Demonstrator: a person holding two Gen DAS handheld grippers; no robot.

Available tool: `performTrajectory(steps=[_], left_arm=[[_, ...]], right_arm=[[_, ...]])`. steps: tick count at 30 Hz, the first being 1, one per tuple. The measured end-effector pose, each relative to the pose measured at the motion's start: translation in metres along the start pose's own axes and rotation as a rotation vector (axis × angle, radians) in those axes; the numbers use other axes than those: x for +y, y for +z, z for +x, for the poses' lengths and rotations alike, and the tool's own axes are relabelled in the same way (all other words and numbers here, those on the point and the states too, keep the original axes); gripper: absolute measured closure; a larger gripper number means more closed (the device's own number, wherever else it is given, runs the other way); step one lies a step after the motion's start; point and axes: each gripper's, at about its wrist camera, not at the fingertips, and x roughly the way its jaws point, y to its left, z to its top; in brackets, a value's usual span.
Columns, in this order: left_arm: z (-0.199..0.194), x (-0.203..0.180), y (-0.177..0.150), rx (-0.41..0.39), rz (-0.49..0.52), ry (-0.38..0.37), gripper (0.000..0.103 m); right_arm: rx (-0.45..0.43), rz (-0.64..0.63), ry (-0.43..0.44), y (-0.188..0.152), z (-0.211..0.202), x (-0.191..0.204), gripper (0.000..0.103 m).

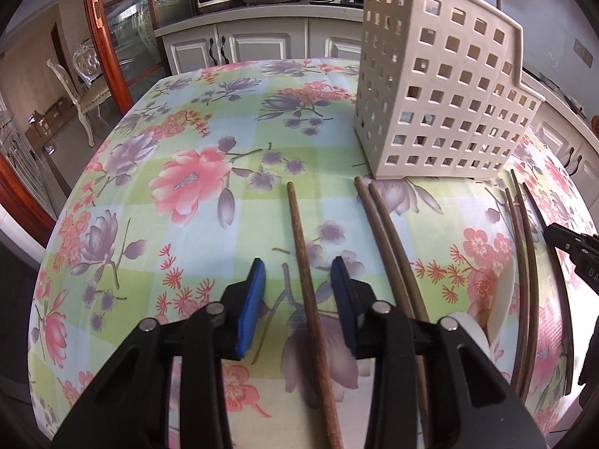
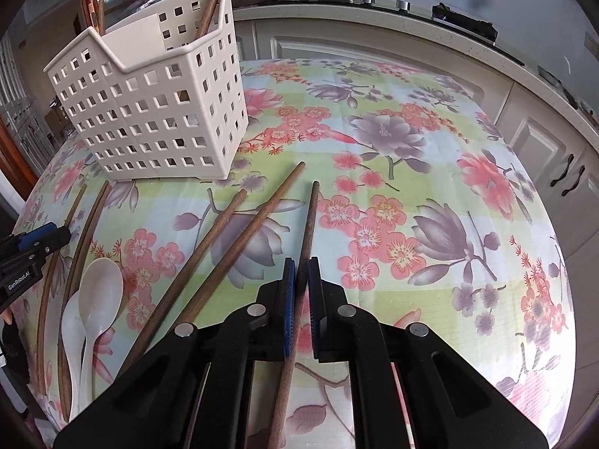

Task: Organize utensils
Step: 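Return the left gripper to grasp another chopstick while the right gripper grasps one too, then lift the left gripper's chopstick over the basket while the right gripper carries its chopstick there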

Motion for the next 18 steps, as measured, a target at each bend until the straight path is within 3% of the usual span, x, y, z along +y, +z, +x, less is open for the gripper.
performTrajectory(steps=[2,6,13,18], left_arm=[[0.001,-0.002,0.001,0.002,0.005,-0.004,0.076],[0.002,-0.004,0.002,0.0,0.014,0.005,0.096],[-0.001,0.005,0.001,-0.009,-0.035,-0.035,0.097],[-0.019,0.009,0.001,-0.058,-0.052,-0.048,0.097]], right_arm=[[0.0,-0.008,-0.004,0.0,0.0,0.0,0.096],[-0.005,-0.042,-0.021,-0.001,-0.001,0.004,0.096],[-0.023,-0.036,-0.004,-0.003,-0.003,0.002,0.097],[-0.086,-0.023,0.016,0.001,-0.021,0.0,0.097]])
